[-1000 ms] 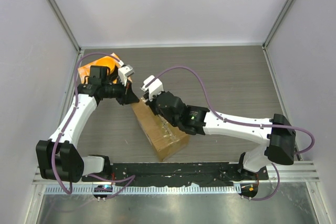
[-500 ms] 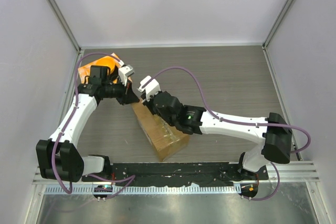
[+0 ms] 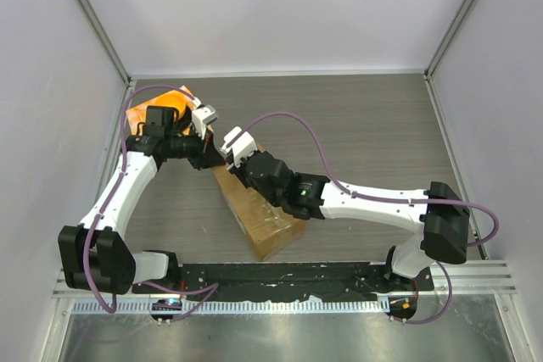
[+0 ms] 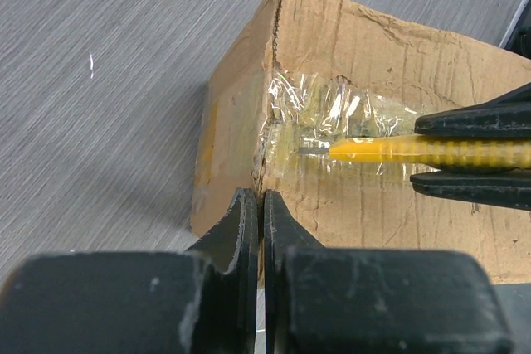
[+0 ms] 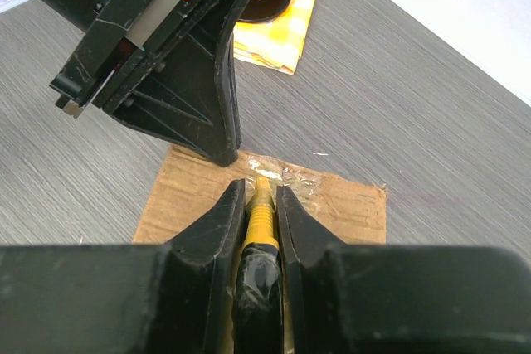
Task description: Unpack the express box
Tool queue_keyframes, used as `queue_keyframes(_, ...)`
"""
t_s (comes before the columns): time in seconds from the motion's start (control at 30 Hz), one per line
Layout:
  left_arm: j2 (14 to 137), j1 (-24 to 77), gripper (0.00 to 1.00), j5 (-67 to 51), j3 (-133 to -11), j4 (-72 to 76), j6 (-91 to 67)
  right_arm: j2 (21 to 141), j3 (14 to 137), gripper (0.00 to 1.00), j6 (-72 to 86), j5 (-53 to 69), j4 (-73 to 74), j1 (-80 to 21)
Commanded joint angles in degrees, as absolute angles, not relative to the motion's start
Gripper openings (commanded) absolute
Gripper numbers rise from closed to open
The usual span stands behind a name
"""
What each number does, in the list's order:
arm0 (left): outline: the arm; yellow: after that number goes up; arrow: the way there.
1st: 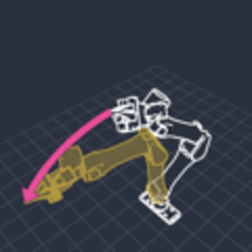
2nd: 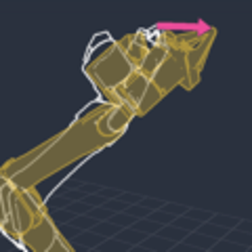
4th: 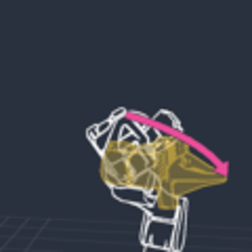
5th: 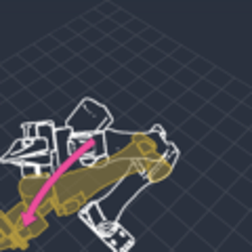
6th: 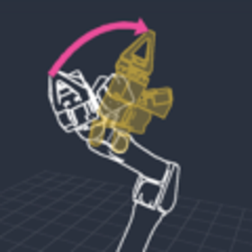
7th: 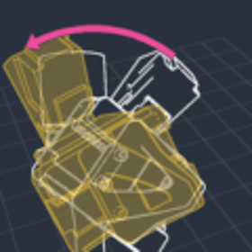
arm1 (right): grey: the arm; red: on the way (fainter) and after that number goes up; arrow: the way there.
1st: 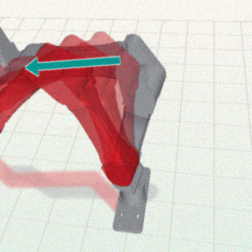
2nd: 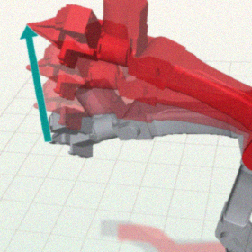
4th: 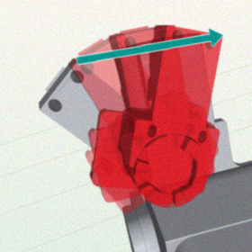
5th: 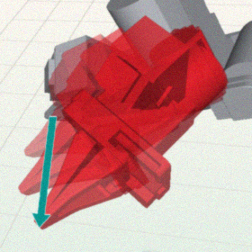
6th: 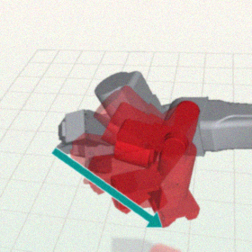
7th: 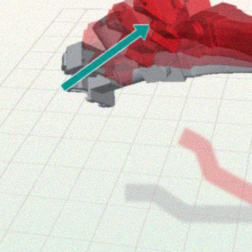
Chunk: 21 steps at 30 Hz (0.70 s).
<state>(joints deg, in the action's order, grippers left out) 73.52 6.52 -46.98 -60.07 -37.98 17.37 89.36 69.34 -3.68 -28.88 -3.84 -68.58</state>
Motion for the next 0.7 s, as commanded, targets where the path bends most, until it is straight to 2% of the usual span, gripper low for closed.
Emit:
queue_keyframes(0.0, 75.59, 6.68, 0.0, -39.2, -57.92, -44.3, 20.3, 86.75, 66.45, 0.01, -3.69, -30.67, -0.62, -68.64)
queue_keyframes(0.3, 75.94, 6.59, 0.0, -36.48, -57.92, -42.72, 17.76, 81.57, 63.81, 0.01, -0.09, -29.97, 7.11, -69.17)
queue_keyframes(0.67, 76.11, 6.68, 0.0, -30.15, -57.66, -39.03, 10.64, 81.3, 63.81, 0.01, 7.98, -32.96, 12.92, -72.16)
